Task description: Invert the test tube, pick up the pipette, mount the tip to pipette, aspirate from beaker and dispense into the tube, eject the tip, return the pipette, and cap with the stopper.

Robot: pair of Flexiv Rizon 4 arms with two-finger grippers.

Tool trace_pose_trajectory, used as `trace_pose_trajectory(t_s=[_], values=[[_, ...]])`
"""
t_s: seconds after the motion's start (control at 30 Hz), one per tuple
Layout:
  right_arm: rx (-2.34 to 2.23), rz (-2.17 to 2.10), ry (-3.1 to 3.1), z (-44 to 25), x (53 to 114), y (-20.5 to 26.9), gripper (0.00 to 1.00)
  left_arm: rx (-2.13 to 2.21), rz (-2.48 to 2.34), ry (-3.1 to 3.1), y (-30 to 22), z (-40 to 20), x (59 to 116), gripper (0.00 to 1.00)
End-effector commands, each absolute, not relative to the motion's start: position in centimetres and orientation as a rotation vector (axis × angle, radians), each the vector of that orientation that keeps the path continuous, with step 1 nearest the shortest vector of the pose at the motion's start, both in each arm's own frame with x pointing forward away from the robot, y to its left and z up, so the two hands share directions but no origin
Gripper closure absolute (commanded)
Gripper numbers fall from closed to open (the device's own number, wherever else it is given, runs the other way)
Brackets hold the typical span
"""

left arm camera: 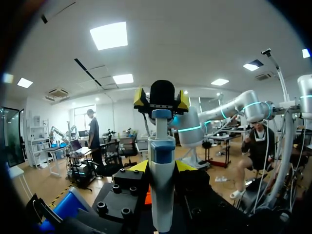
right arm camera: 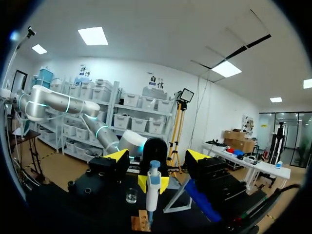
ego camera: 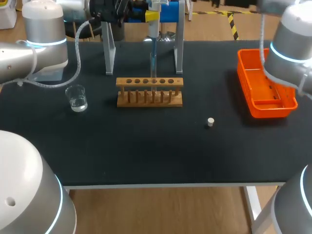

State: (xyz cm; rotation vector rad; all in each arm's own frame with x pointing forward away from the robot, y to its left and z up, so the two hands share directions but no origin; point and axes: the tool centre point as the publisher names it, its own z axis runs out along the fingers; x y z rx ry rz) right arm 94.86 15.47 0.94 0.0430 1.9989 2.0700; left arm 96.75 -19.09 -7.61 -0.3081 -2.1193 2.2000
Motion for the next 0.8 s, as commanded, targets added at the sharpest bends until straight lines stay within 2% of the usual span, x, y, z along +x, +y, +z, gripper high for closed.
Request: trace_pose_trajectory(t_s=[0.03,0.4,0.8], values=[[0.089,2.048,1.964,-2.0,93.1,11.4,0.0,-0.315,2.194,-2.117,-19.0,-7.6,97.0,1.0],[0.077,2.034,2.083,-12.1,93.4,9.9,0.0,-0.315,2.194,-2.117,-19.0,-7.6,97.0,1.0],[0.003,1.989,2.237,-20.3,95.4,14.0,0.0,-0.315,2.194,-2.117,-19.0,-7.6,97.0,1.0]])
